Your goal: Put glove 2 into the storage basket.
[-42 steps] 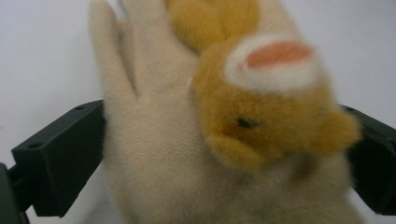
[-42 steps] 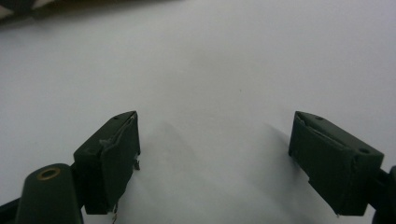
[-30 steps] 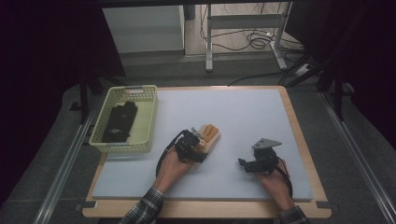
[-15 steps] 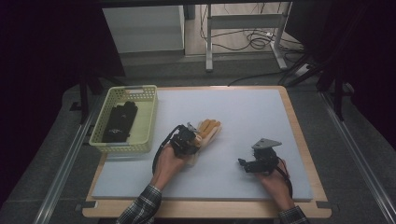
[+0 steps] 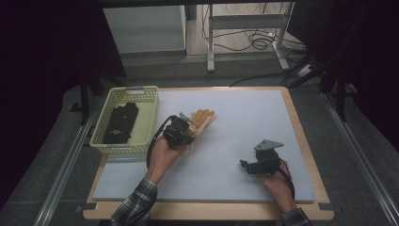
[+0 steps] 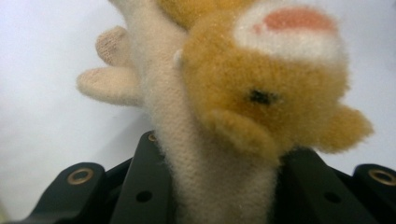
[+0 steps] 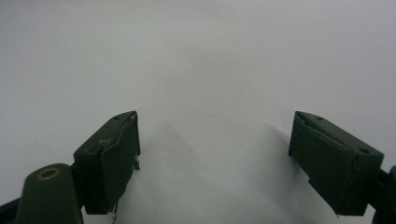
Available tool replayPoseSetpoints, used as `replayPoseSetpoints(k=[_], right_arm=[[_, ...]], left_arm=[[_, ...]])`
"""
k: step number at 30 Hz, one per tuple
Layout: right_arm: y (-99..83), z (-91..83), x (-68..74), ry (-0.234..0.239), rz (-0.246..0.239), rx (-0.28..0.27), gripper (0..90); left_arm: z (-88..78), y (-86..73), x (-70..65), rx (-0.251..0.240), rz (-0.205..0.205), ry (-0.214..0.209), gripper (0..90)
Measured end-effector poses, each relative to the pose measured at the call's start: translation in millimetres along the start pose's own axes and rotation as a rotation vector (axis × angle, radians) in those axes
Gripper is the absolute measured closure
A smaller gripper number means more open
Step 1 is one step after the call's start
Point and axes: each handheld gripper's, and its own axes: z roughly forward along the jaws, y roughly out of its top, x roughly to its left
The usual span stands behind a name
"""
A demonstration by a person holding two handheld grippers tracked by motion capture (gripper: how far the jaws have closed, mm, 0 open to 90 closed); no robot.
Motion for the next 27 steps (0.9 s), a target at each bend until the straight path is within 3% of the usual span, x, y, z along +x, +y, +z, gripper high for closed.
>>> replayPoseSetpoints(k=[13,27], right_arm=[[0.0,0.1,-0.1,0.000,-0.002,0.000,16.2],[-0.1,0.3,-0.1,0.000,-0.001,-0.003,16.2]], left_arm=[[-35.6,12.9,38.8,-0.015,-0.074,0.096,70.5],[-65.2,-1.0,99.0,-0.015,-0.203,0.188,69.5]])
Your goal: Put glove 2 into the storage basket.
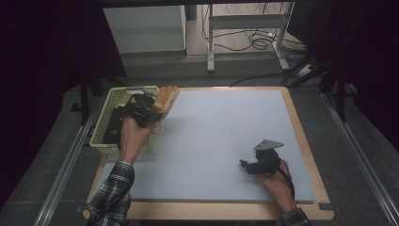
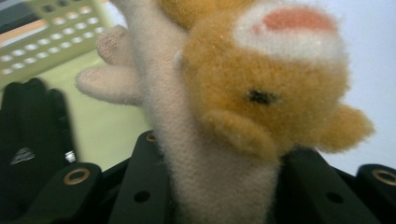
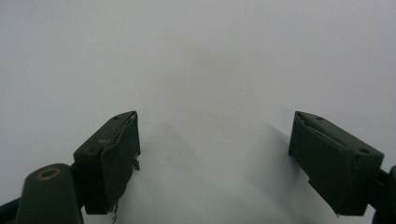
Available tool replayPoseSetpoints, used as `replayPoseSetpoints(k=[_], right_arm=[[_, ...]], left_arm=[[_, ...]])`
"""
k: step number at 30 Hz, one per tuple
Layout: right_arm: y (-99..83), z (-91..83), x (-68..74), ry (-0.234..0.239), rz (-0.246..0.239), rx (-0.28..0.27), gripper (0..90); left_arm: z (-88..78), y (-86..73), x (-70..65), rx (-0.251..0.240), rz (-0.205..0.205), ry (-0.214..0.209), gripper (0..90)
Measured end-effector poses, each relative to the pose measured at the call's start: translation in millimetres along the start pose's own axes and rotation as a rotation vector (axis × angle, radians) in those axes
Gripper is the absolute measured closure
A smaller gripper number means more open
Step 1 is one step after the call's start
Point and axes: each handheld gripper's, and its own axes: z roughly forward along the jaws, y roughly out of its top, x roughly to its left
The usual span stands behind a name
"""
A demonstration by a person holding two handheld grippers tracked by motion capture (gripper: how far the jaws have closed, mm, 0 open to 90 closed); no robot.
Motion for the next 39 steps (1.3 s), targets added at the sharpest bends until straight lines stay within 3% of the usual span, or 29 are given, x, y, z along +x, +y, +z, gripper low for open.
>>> replayPoseSetpoints(k=[8,21,33,39], right_arm=[[0.0,0.0,0.0,0.000,0.000,0.000,16.2],[0.0,0.1,0.0,0.000,0.000,0.000,16.2],[0.0,0.1,0.1,0.000,0.000,-0.001,16.2],[0.0,0.1,0.0,0.000,0.000,-0.001,16.2]], left_arm=[[-2.4,-7.0,29.7,0.008,-0.055,0.042,69.2],[3.3,-20.8,62.0,0.034,-0.117,0.080,68.6],[35.4,-23.8,77.9,0.085,-0.134,0.091,67.6],[59.5,-20.9,78.8,0.148,-0.118,0.109,66.5]])
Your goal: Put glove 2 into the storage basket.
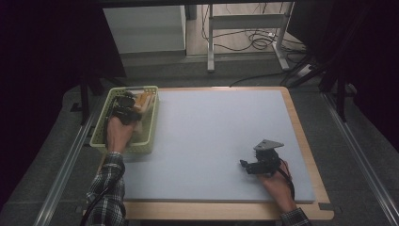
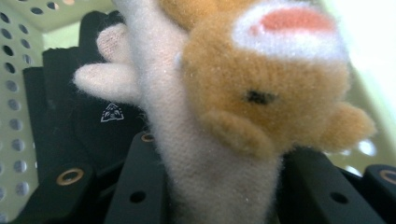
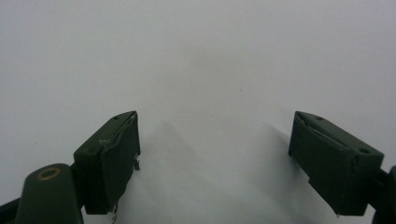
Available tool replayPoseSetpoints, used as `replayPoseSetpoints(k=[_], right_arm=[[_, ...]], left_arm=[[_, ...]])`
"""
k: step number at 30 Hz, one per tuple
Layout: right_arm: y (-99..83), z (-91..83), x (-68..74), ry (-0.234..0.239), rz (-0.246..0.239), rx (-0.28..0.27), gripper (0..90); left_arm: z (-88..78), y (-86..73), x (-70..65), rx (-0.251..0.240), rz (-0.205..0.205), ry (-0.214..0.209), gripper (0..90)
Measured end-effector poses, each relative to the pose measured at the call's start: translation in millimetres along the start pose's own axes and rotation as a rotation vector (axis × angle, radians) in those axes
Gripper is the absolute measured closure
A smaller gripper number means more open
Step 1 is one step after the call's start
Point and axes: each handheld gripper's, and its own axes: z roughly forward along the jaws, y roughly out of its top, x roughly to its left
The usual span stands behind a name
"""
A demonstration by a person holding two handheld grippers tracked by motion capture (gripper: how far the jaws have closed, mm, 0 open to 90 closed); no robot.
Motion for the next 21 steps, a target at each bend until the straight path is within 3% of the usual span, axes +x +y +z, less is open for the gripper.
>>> replayPoseSetpoints(k=[5,9,12,15,16,18,19,21], right_arm=[[0.0,0.0,0.0,0.000,0.000,0.000,16.1],[0.0,0.0,0.0,0.000,0.000,0.000,16.2],[0.0,0.0,-0.1,0.000,0.000,0.000,16.2],[0.0,0.0,-0.1,0.000,0.000,0.000,16.2],[0.0,0.0,-0.1,0.000,0.000,0.000,16.2],[0.0,0.0,-0.1,0.001,0.001,-0.001,16.2],[0.0,0.0,-0.1,0.000,0.000,0.000,16.2],[0.0,0.0,0.0,0.000,0.001,0.000,16.1]], left_arm=[[13.6,8.2,-7.5,0.061,0.033,0.027,64.6],[25.6,13.5,-12.8,0.107,0.043,0.023,60.5],[36.5,14.8,-15.9,0.150,0.052,0.038,46.3],[39.4,14.1,-11.4,0.156,0.032,0.092,27.8],[38.1,13.2,-7.8,0.156,0.014,0.084,21.6],[31.2,11.4,0.1,0.127,-0.021,0.029,8.8],[23.6,10.6,3.6,0.104,-0.033,-0.021,6.5],[10.9,9.8,5.7,0.061,-0.025,-0.051,4.7]])
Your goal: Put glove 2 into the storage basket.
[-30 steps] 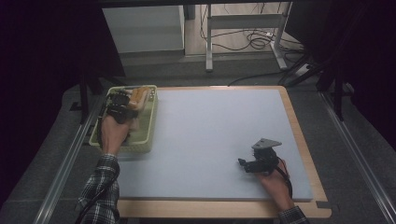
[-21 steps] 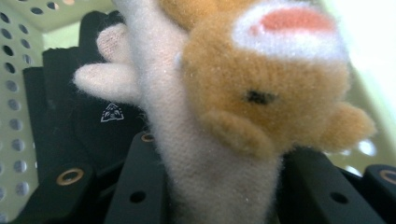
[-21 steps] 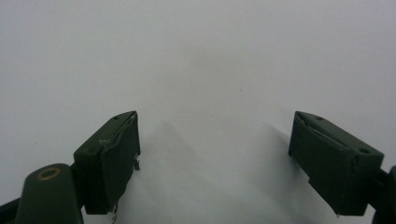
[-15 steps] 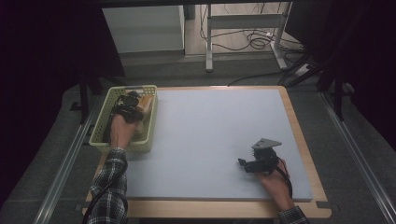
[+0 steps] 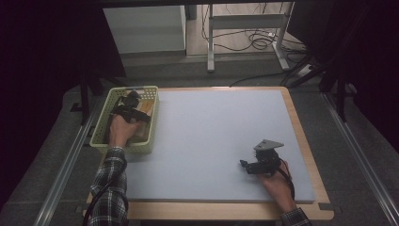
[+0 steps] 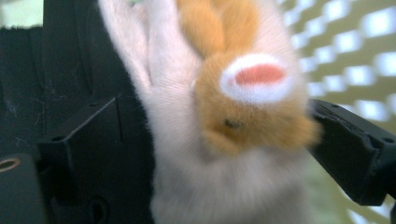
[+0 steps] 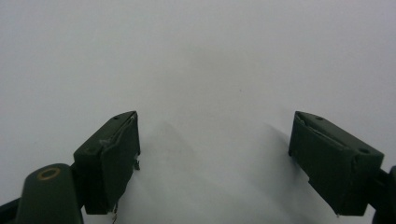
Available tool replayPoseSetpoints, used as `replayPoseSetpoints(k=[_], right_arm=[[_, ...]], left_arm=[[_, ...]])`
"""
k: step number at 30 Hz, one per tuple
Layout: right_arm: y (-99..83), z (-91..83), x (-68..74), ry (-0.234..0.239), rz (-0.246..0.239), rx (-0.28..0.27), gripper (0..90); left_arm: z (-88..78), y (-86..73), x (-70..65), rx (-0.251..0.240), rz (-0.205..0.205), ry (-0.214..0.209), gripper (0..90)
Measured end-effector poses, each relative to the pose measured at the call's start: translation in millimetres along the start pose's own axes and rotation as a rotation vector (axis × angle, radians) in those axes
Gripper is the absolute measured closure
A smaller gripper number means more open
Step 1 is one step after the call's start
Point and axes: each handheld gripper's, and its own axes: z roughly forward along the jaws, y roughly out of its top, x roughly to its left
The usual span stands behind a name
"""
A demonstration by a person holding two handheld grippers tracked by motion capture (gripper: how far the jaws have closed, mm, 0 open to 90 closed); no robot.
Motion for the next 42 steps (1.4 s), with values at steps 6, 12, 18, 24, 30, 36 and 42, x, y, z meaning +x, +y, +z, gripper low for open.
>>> replayPoseSetpoints(k=[6,12,18,24,30,36,42], right_arm=[[0.0,0.0,0.1,-0.001,-0.001,0.000,16.2],[0.0,0.0,0.1,-0.001,-0.001,0.000,16.1],[0.0,0.0,0.0,-0.001,-0.001,0.000,16.2],[0.0,0.0,0.0,-0.001,-0.001,0.000,16.1],[0.0,0.0,0.0,-0.001,-0.001,0.000,16.2],[0.0,0.0,0.0,-0.001,-0.001,0.000,16.2],[0.0,0.0,0.1,-0.001,-0.001,0.000,16.2]], left_arm=[[-27.2,-6.4,1.7,-0.073,0.022,-0.058,21.9],[-8.0,-15.4,1.6,0.002,0.039,-0.105,56.7],[11.7,-12.3,3.4,-0.018,0.004,-0.152,61.3],[14.5,-7.2,-1.4,-0.040,0.015,-0.128,61.4],[4.1,-12.0,2.5,-0.099,0.003,-0.119,43.6],[-4.4,-18.2,8.0,-0.159,-0.011,-0.135,27.1],[-13.2,-25.8,9.0,-0.205,-0.003,-0.138,15.1]])
